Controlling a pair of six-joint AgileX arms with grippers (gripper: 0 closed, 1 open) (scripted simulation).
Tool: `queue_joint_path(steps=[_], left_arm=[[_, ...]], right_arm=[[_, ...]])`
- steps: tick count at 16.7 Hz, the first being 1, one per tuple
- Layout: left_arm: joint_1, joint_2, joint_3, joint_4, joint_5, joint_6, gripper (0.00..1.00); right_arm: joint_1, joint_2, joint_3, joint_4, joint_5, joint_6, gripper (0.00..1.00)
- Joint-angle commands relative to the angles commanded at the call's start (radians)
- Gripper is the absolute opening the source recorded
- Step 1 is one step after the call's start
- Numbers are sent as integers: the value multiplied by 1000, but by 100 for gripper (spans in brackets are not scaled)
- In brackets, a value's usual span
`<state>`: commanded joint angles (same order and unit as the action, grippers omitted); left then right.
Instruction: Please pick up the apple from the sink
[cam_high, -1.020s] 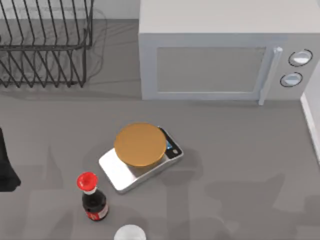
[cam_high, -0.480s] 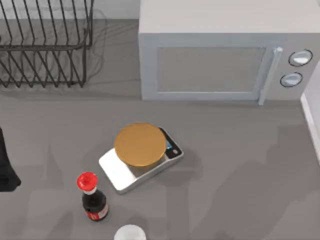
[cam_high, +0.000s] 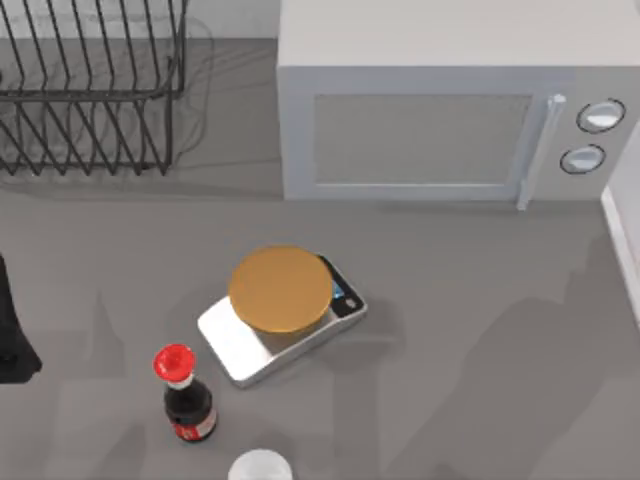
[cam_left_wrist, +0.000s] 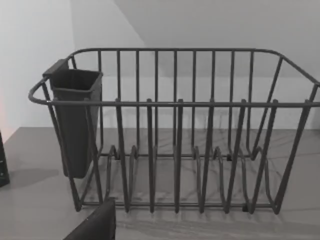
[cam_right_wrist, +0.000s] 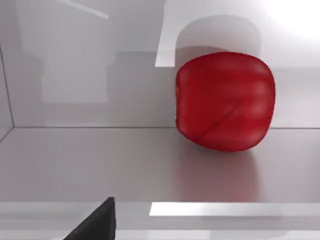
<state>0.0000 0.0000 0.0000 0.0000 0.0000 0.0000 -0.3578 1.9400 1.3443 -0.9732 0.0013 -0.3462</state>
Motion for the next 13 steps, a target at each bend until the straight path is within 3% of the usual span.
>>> queue_joint_path(steps=[4,13], left_arm=[[0,0,0,0,0,0,100],[0,0,0,0,0,0,100]], right_arm=[[-1,56,-27,70,0,0,100],[-4,335,-177,515,3,5,100]])
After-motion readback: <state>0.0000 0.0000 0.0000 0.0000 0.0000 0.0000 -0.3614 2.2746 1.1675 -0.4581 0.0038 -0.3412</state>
